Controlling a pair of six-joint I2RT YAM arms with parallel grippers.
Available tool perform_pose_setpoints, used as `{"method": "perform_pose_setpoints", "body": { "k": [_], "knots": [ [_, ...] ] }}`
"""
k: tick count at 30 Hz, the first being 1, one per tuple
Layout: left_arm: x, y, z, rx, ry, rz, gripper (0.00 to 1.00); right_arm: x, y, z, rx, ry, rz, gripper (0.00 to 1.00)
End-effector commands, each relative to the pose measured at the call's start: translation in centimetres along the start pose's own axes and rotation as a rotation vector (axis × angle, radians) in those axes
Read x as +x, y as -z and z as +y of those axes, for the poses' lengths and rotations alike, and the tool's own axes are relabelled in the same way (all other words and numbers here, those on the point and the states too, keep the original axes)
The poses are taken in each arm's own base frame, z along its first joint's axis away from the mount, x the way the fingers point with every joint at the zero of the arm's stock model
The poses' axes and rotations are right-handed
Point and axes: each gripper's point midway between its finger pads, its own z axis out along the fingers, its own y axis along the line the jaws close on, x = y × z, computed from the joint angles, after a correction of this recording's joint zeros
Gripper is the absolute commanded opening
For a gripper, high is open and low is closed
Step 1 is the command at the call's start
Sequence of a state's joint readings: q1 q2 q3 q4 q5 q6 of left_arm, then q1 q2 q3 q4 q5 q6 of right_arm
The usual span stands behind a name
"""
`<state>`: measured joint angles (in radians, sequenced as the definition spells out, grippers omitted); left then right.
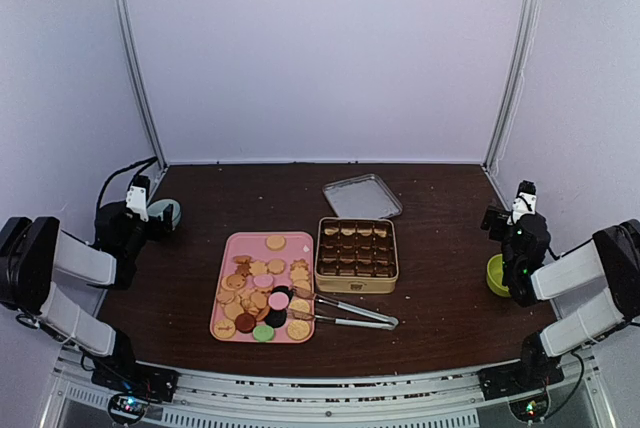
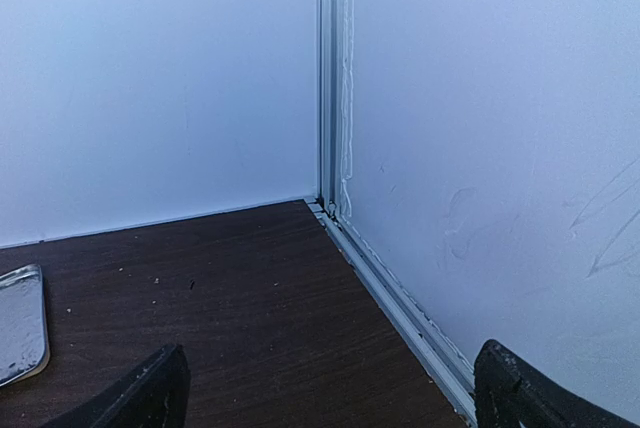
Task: Pack the cookies
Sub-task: Pick up the clamp from the plate.
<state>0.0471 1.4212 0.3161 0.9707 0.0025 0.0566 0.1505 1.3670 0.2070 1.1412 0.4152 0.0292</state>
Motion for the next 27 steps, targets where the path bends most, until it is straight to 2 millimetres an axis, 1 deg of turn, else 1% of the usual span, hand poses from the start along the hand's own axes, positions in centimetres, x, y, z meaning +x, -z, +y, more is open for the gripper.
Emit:
{"method": "perform_pose_setpoints", "body": {
  "k": [1,12,13,14,15,16,17,18,20,21,23,24,25,26,27],
  "knots": [
    [-1.4,-0.3,0.8,-0.026,0.014,-0.048,0.98,-0.9,-0.3,0.1,-0.003,-0.015,-0.028,1.0],
    [-1.4,-0.3,0.7,-0.024,0.013,-0.047,0.98,-1.0,-0.3,0.0,0.006,-0.021,-0.028,1.0],
    [-1.6,-0.3,0.8,-0.026,0.012,-0.054,0.98,-1.2,-0.4,-0.7,0.042,-0.034,-0.031,1.0],
    [-1.8,-0.3,0.9,-0.026,0.011,-0.04,0.98,-1.1,-0.5,-0.9,0.044,-0.044,-0.02,1.0],
    [-2.4,-0.5,1.2,-0.034,0.015,-0.023,0.98,-1.2,-0.5,-0.4,0.017,-0.035,-0.013,1.0],
    [-2.9,-0.9,1.4,-0.035,0.019,0.015,0.98,-1.9,-0.4,0.0,-0.002,-0.015,-0.028,1.0],
    [-3.6,-1.3,1.6,-0.026,0.016,0.056,0.98,-2.7,-0.4,-0.2,0.026,-0.008,-0.023,1.0],
    [-4.3,-1.7,1.3,0.002,-0.001,0.097,0.98,-3.8,-0.6,-0.7,0.064,-0.007,-0.005,1.0],
    [-5.5,-2.1,0.8,0.062,-0.029,0.162,0.98,-6.6,-0.4,-1.9,0.139,-0.073,0.013,1.0],
    [-5.7,-2.1,0.5,0.092,-0.031,0.195,0.98,-7.9,-0.3,-1.9,0.138,-0.085,0.021,1.0],
    [-6.1,-2.1,-0.4,0.168,-0.05,0.252,0.98,-10.5,-0.2,-0.7,0.068,-0.083,0.028,1.0],
    [-6.2,-2.0,-1.0,0.211,-0.059,0.277,0.98,-11.2,-0.1,-0.2,0.039,-0.098,0.042,1.0],
    [-6.3,-1.8,-1.7,0.259,-0.074,0.295,0.98,-12.0,-0.1,-0.1,0.034,-0.153,0.04,1.0],
    [-6.2,-1.5,-2.4,0.306,-0.085,0.313,0.98,-12.0,-0.1,-0.1,0.036,-0.209,0.077,1.0],
    [-6.5,-1.2,-2.9,0.347,-0.096,0.319,0.98,-12.2,0.1,0.5,0.004,-0.251,0.12,1.0]
  ]
}}
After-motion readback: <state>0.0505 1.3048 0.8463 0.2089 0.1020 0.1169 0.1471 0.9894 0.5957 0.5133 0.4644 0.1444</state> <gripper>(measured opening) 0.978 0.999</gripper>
